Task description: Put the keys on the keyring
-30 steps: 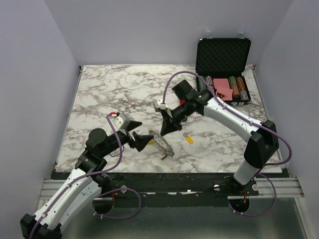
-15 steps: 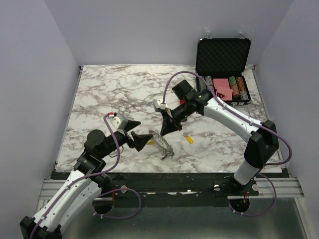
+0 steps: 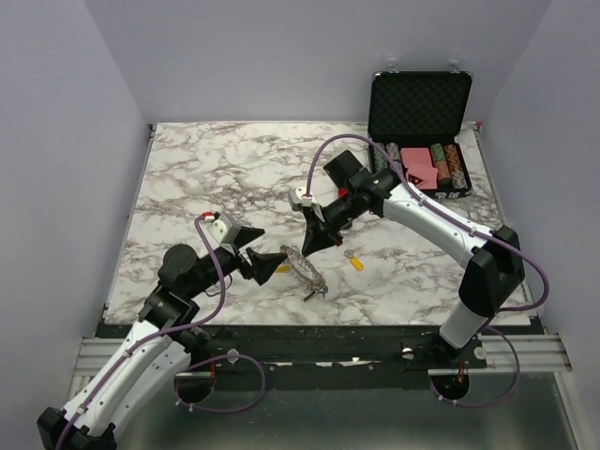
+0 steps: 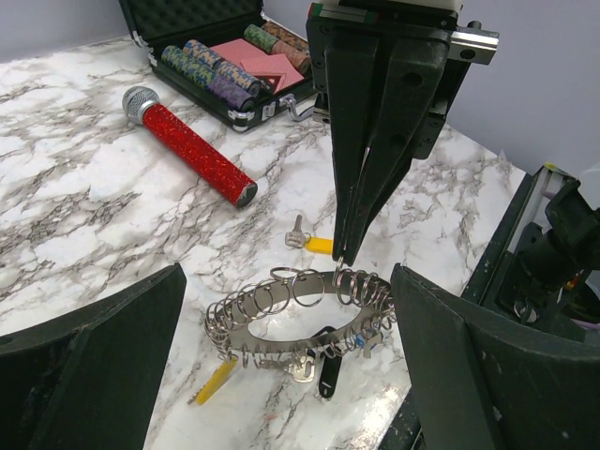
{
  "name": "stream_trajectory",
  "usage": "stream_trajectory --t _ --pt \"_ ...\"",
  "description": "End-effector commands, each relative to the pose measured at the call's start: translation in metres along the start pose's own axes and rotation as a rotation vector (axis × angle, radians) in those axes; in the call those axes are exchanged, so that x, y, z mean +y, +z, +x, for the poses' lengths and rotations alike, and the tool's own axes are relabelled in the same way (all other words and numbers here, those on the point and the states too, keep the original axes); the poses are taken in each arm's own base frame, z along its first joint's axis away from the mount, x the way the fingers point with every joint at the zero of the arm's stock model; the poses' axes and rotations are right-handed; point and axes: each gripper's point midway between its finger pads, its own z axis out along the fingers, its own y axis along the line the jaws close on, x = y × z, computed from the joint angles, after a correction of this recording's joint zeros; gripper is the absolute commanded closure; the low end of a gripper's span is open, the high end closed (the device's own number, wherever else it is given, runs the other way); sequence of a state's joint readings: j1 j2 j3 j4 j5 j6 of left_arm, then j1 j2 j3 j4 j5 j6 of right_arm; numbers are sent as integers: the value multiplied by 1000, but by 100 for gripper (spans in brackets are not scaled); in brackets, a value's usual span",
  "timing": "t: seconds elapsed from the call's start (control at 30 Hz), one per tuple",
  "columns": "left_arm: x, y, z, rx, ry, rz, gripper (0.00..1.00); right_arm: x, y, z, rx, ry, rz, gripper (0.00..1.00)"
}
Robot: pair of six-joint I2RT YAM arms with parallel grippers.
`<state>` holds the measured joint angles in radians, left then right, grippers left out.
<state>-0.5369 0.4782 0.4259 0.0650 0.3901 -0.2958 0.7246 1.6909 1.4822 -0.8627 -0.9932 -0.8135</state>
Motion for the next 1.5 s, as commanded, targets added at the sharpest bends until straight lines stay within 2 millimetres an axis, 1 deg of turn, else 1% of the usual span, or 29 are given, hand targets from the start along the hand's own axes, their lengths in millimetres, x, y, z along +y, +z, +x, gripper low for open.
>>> stream_trajectory --t 0.0,1.47 --pt "-4 -1 1 -10 11 26 1 4 -3 -11 -22 -28 -13 100" --pt "-14 1 1 -20 12 87 4 5 -2 -9 -16 -31 -18 100"
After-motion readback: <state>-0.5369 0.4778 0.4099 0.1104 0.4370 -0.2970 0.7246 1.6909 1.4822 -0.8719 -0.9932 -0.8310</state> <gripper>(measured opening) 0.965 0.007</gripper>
